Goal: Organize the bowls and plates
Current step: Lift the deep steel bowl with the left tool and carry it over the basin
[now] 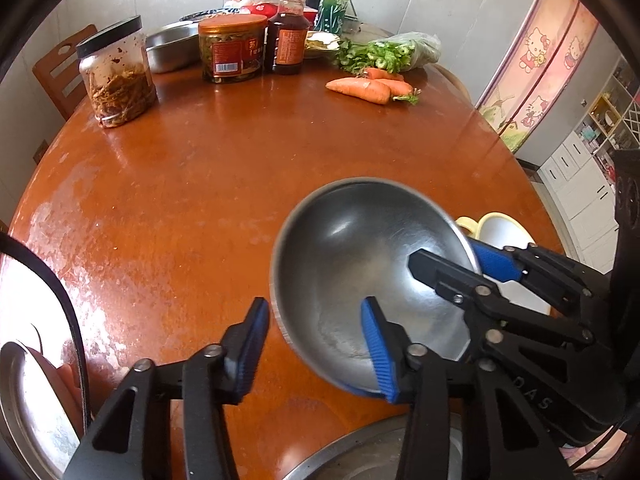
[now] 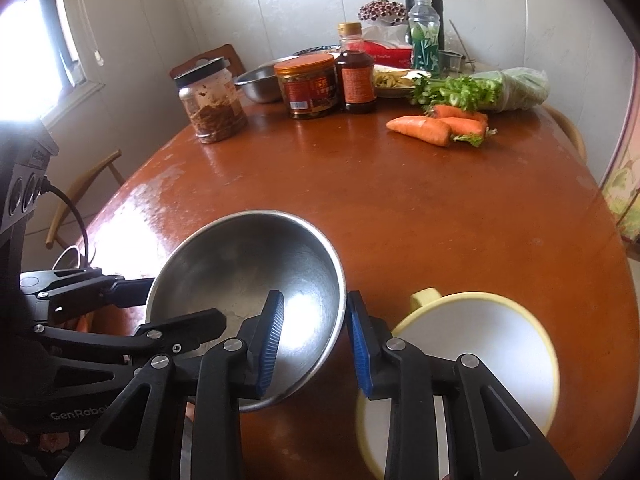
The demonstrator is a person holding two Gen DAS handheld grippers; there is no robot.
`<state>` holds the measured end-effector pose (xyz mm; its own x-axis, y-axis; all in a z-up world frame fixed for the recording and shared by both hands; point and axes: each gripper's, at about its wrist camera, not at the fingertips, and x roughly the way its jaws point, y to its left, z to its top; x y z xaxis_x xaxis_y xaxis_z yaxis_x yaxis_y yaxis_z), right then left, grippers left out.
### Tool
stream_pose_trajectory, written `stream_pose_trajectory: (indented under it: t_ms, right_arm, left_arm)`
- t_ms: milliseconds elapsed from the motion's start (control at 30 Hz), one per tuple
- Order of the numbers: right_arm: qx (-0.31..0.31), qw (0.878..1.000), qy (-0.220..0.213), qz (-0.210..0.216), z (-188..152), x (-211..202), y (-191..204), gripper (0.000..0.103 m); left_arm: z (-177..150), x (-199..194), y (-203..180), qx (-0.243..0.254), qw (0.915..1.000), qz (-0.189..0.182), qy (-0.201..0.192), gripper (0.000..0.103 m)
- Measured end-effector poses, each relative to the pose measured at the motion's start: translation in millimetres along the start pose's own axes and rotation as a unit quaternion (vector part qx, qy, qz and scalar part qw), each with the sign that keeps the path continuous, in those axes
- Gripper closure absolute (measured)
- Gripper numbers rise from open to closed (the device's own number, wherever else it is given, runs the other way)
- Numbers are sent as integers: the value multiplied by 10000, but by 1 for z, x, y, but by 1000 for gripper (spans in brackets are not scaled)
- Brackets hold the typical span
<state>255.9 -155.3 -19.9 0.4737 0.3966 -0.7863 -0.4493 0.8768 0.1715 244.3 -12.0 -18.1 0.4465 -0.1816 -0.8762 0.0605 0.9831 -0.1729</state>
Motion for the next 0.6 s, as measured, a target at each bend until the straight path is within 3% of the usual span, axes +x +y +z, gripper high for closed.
stream_pose_trajectory:
  t_ms: [267, 367, 600]
  right_arm:
    - [33, 10000, 30, 30, 1, 2, 5, 72]
    - [11, 9999, 119, 74, -2, 5, 7, 71]
    - [80, 9997, 158, 154, -8, 2, 9, 71]
  left_arm:
    - [-2, -2, 6, -42, 10000, 59, -17, 61]
    - [-5, 1, 9, -50, 9997, 241, 44, 61]
    - [-6, -3, 11, -78, 9999, 139, -42, 64]
